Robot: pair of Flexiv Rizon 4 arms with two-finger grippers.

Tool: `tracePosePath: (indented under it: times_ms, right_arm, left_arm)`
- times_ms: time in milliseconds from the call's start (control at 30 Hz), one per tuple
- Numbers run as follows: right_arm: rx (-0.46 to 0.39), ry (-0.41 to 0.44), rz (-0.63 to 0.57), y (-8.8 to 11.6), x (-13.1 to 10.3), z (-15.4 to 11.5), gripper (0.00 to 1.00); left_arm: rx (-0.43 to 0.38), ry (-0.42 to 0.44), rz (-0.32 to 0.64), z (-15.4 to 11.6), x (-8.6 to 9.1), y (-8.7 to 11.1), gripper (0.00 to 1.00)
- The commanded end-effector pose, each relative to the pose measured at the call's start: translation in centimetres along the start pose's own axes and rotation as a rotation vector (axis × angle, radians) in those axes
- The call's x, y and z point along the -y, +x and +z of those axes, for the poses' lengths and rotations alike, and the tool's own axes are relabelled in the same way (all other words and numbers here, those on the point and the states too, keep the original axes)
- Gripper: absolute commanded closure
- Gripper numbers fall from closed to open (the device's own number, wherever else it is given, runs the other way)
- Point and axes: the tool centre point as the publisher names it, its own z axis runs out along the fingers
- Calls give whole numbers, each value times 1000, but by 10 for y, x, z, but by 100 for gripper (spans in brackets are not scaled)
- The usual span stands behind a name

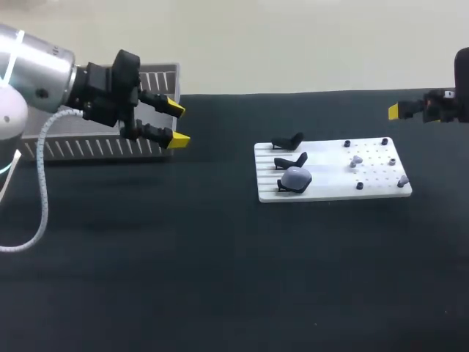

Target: Pick up each earbud case from the left stands, insert the matching earbuds, close the lid, and place the case in the box.

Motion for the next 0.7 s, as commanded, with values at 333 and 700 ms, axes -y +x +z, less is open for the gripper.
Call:
tracePosePath:
  times_ms: [333, 700]
  right_arm:
    - [0, 0, 0, 0, 0, 0, 0]
    - [0, 0, 0, 0, 0, 0, 0]
  left_arm:
    - [-9, 66, 94, 44, -17, 1, 0]
    - [6, 151, 91, 86, -14, 0, 0]
